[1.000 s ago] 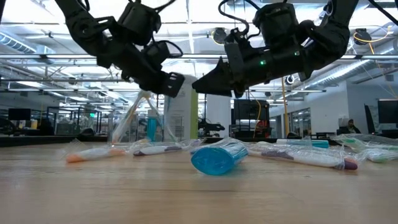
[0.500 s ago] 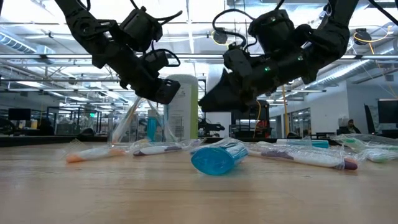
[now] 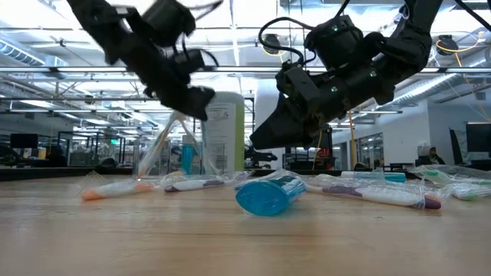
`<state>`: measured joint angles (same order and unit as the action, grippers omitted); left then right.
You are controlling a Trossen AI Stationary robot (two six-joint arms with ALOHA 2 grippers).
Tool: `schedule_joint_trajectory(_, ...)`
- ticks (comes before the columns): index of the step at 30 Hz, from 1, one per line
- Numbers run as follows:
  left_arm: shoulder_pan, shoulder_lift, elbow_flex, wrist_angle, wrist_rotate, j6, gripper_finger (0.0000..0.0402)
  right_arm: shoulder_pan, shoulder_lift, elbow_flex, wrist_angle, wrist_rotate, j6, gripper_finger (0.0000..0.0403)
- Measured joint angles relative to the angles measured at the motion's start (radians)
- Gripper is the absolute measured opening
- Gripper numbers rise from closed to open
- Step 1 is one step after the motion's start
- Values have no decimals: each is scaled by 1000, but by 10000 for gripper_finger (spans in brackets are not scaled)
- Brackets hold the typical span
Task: Pick & Place toothbrushing station
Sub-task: Put the left orange toothbrush into the transparent organizer
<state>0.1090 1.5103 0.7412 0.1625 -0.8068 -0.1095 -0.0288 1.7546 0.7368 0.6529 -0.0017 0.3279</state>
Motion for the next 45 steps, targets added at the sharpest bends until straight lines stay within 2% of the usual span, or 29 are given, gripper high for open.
schedule_joint_trajectory(3,-35,-90,32,-113,53,-61,192,0,0,0,-10,0,-2,141)
schedule_joint_trajectory(8,-91,-200,43,-216,213,-172,192,0,0,0,-14,0,-3,141)
schedule_joint_trajectory(16,-147,-231,43,-384,390,-398,169,4,0,0,-43,0,-2,141)
schedule_joint_trajectory(20,-173,-215,42,-461,427,-508,158,5,0,0,-45,0,0,141)
schedule_joint_trajectory(28,-221,-159,42,-474,449,-629,148,5,0,0,-44,0,1,141)
schedule_joint_trajectory(37,-250,-2,42,-448,457,-715,147,6,0,0,-46,0,1,141)
schedule_joint_trajectory(45,-249,137,42,-404,551,-783,147,11,0,0,-51,0,1,141)
